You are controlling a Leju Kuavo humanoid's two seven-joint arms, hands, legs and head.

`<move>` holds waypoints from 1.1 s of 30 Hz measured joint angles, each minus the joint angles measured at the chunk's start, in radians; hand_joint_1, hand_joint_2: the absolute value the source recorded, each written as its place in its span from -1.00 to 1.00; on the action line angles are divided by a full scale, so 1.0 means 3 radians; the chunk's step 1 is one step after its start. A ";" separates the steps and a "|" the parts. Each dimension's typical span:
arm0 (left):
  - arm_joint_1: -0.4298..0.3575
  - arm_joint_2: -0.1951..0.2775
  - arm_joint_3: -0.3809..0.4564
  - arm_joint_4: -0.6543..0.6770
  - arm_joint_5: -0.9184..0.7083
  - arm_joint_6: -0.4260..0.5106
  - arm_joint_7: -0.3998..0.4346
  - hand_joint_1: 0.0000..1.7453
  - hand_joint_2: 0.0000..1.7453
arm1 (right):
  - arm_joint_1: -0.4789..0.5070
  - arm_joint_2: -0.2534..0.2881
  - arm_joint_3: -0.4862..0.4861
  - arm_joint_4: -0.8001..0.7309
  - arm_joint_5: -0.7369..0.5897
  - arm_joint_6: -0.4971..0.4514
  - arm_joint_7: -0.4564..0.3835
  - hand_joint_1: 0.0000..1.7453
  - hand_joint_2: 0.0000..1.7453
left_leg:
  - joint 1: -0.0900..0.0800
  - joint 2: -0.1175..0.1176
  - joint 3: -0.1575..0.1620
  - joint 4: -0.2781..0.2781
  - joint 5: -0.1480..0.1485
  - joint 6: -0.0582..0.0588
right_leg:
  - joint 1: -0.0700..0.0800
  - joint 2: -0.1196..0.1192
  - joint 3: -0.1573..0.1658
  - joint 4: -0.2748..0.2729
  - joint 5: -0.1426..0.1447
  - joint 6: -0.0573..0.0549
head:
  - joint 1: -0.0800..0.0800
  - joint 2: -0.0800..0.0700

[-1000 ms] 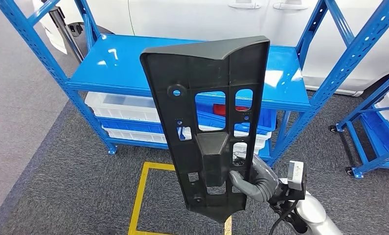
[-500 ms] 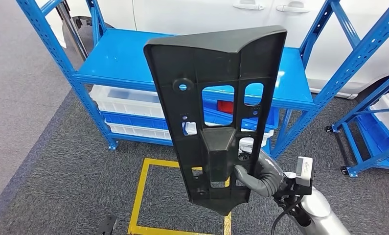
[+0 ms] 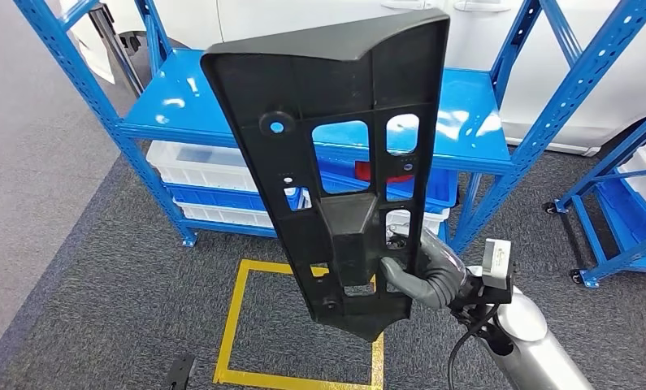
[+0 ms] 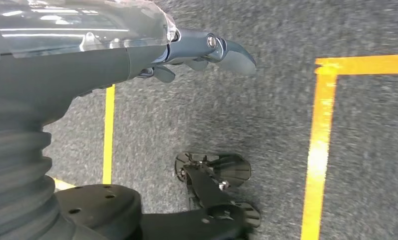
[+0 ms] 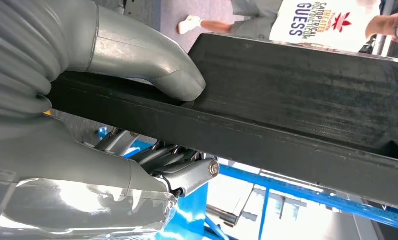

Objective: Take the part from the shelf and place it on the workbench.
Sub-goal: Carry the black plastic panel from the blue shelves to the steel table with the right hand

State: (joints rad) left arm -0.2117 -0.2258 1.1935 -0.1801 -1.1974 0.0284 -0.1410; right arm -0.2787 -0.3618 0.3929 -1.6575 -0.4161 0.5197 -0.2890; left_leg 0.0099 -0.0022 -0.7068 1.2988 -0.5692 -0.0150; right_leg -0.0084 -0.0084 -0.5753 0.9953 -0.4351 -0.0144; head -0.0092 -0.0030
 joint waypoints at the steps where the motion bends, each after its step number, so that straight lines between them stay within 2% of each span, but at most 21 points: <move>1: 0.0019 0.0005 0.0012 0.0000 0.0015 -0.0002 -0.0009 -1.00 1.00 | 0.0006 0.0016 0.0010 0.0000 0.0002 -0.0001 0.0003 1.00 1.00 | 0.0004 0.0000 0.0055 -0.0088 0.0071 -0.0003 | -0.0001 0.0003 -0.0006 0.0010 -0.0001 0.0002 | 0.0000 0.0000; 3: 0.0049 0.0017 0.0037 0.0000 0.0036 -0.0007 -0.0029 -1.00 1.00 | 0.0014 0.0048 0.0030 0.0000 0.0006 -0.0011 0.0008 1.00 1.00 | 0.0011 0.0000 0.0287 -0.0523 0.0270 0.0005 | -0.0002 0.0009 -0.0014 0.0036 -0.0010 0.0018 | 0.0000 0.0000; 5: 0.0076 0.0026 0.0054 0.0000 0.0044 -0.0018 -0.0037 -1.00 1.00 | 0.0019 0.0071 0.0044 0.0004 0.0012 -0.0035 0.0010 1.00 1.00 | 0.0007 -0.0003 0.0440 -0.0845 0.0355 0.0033 | 0.0009 0.0013 -0.0039 0.0073 -0.0017 0.0051 | 0.0000 0.0000; 8: 0.0125 0.0032 0.0063 0.0000 0.0034 -0.0036 -0.0031 -1.00 1.00 | 0.0055 0.0082 0.0053 0.0010 0.0017 -0.0066 0.0007 1.00 1.00 | -0.0001 -0.0010 0.0437 -0.0895 0.0368 0.0096 | 0.0015 0.0013 -0.0072 0.0085 -0.0004 0.0109 | 0.0000 0.0000; 10: 0.0141 0.0033 0.0065 0.0000 0.0015 -0.0042 -0.0030 -1.00 1.00 | 0.0087 0.0083 0.0055 0.0011 0.0017 -0.0070 0.0002 1.00 1.00 | 0.0009 -0.0007 0.0427 -0.0914 0.0395 0.0140 | 0.0008 0.0014 -0.0113 0.0177 -0.0085 0.0144 | 0.0000 0.0000; 11: 0.0144 0.0032 0.0065 0.0000 0.0008 -0.0043 -0.0030 -1.00 1.00 | 0.0101 0.0082 0.0055 0.0013 0.0017 -0.0069 0.0000 1.00 1.00 | 0.0014 -0.0005 0.0419 -0.0921 0.0406 0.0157 | 0.0002 0.0015 -0.0172 0.0315 -0.0181 0.0161 | 0.0000 0.0000; 13: 0.0149 0.0032 0.0065 0.0000 0.0004 -0.0042 -0.0029 -1.00 1.00 | 0.0129 0.0081 0.0055 0.0026 0.0016 -0.0066 -0.0004 1.00 1.00 | 0.0006 -0.0001 0.0395 -0.0921 0.0421 0.0173 | -0.0007 0.0016 -0.0358 0.0753 -0.0412 0.0187 | 0.0000 0.0000; 14: 0.0153 0.0033 0.0065 0.0000 0.0004 -0.0040 -0.0024 -1.00 1.00 | 0.0143 0.0081 0.0055 0.0038 0.0016 -0.0064 -0.0005 1.00 1.00 | 0.0001 0.0000 0.0384 -0.0921 0.0428 0.0177 | -0.0011 0.0016 -0.0434 0.0940 -0.0482 0.0192 | 0.0000 0.0000; 15: 0.0156 0.0034 0.0066 0.0000 0.0004 -0.0037 -0.0017 -1.00 1.00 | 0.0153 0.0081 0.0055 0.0050 0.0016 -0.0061 -0.0006 1.00 1.00 | -0.0004 0.0001 0.0374 -0.0920 0.0435 0.0178 | -0.0013 0.0016 -0.0459 0.1022 -0.0490 0.0191 | 0.0000 0.0000; 16: 0.0158 0.0035 0.0066 0.0000 0.0004 -0.0035 -0.0010 -1.00 1.00 | 0.0159 0.0081 0.0055 0.0061 0.0016 -0.0058 -0.0006 1.00 1.00 | -0.0008 0.0000 0.0369 -0.0919 0.0441 0.0177 | -0.0013 0.0016 -0.0416 0.0967 -0.0435 0.0183 | 0.0000 0.0000; 19: 0.0152 0.0035 0.0067 0.0000 0.0014 -0.0030 0.0006 -1.00 1.00 | 0.0132 0.0082 0.0055 0.0073 0.0016 -0.0051 -0.0006 1.00 1.00 | -0.0019 -0.0003 0.0362 -0.0917 0.0457 0.0162 | 0.0008 0.0014 -0.0056 0.0305 -0.0157 0.0120 | 0.0000 0.0000; 20: 0.0149 0.0034 0.0067 0.0000 0.0021 -0.0029 0.0009 -1.00 1.00 | 0.0110 0.0083 0.0055 0.0072 0.0015 -0.0049 -0.0006 1.00 1.00 | -0.0021 -0.0002 0.0354 -0.0916 0.0466 0.0148 | 0.0021 0.0014 0.0021 0.0149 -0.0114 0.0099 | 0.0000 0.0000; 21: 0.0145 0.0034 0.0067 0.0000 0.0027 -0.0029 0.0012 -1.00 1.00 | 0.0088 0.0084 0.0055 0.0072 0.0015 -0.0045 -0.0005 1.00 1.00 | -0.0021 -0.0001 0.0345 -0.0916 0.0476 0.0132 | 0.0034 0.0015 0.0052 0.0071 -0.0105 0.0082 | 0.0000 0.0000; 23: 0.0139 0.0035 0.0067 0.0000 0.0037 -0.0028 0.0015 -1.00 1.00 | 0.0051 0.0086 0.0055 0.0073 0.0014 -0.0033 -0.0001 1.00 1.00 | -0.0021 0.0002 0.0336 -0.0926 0.0496 0.0095 | 0.0038 0.0018 0.0048 0.0047 -0.0085 0.0057 | 0.0000 0.0000; 25: 0.0131 0.0034 0.0068 0.0000 0.0037 -0.0024 0.0015 -1.00 1.00 | 0.0024 0.0097 0.0055 0.0077 0.0009 -0.0018 0.0005 1.00 1.00 | -0.0022 0.0000 0.0309 -0.0870 0.0436 0.0060 | 0.0021 0.0009 0.0051 -0.0002 -0.0041 0.0022 | 0.0000 0.0000; 26: 0.0125 0.0035 0.0068 0.0000 0.0031 -0.0021 0.0014 -1.00 1.00 | 0.0017 0.0101 0.0056 0.0079 0.0003 -0.0011 0.0007 1.00 1.00 | -0.0022 -0.0002 0.0265 -0.0757 0.0349 0.0046 | 0.0011 0.0003 0.0049 -0.0025 -0.0019 0.0005 | 0.0000 0.0000; 28: 0.0120 0.0038 0.0067 0.0000 0.0010 -0.0015 0.0014 -1.00 1.00 | 0.0036 0.0106 0.0057 0.0085 -0.0006 -0.0005 0.0000 1.00 1.00 | -0.0011 -0.0002 0.0117 -0.0361 0.0107 0.0021 | 0.0011 -0.0007 0.0027 -0.0029 0.0003 -0.0012 | 0.0000 0.0000; 29: 0.0121 0.0041 0.0067 0.0000 0.0001 -0.0014 0.0015 -1.00 1.00 | 0.0062 0.0106 0.0057 0.0086 -0.0007 -0.0006 -0.0007 1.00 1.00 | -0.0005 -0.0002 0.0051 -0.0167 0.0019 0.0008 | 0.0012 -0.0010 0.0011 -0.0021 0.0008 -0.0013 | 0.0000 0.0000; 30: 0.0123 0.0044 0.0066 0.0000 -0.0007 -0.0012 0.0017 -1.00 1.00 | 0.0093 0.0108 0.0057 0.0086 -0.0006 -0.0010 -0.0014 1.00 1.00 | 0.0001 -0.0001 0.0025 -0.0058 -0.0014 -0.0003 | 0.0011 -0.0012 -0.0005 -0.0010 0.0013 -0.0011 | 0.0000 0.0000; 31: 0.0125 0.0048 0.0066 0.0000 -0.0011 -0.0010 0.0018 -1.00 1.00 | 0.0124 0.0110 0.0058 0.0084 -0.0005 -0.0014 -0.0018 1.00 1.00 | 0.0007 -0.0001 0.0057 -0.0070 0.0015 -0.0012 | 0.0010 -0.0012 -0.0021 0.0004 0.0015 -0.0009 | 0.0000 0.0000; 33: 0.0125 0.0059 0.0066 0.0000 -0.0018 -0.0009 0.0018 -1.00 1.00 | 0.0172 0.0118 0.0059 0.0076 -0.0002 -0.0021 -0.0021 1.00 1.00 | 0.0021 0.0000 0.0276 -0.0434 0.0191 -0.0016 | 0.0006 -0.0009 -0.0050 0.0044 0.0014 0.0003 | 0.0000 0.0000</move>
State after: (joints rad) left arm -0.1743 -0.2081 1.2134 -0.1801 -1.2030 0.0257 -0.1355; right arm -0.2272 -0.3265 0.4106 -1.6347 -0.4166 0.5134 -0.2953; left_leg 0.0162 -0.0023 -0.6239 1.1686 -0.5119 -0.0197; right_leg -0.0066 -0.0110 -0.5902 1.0084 -0.4309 -0.0136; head -0.0092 -0.0031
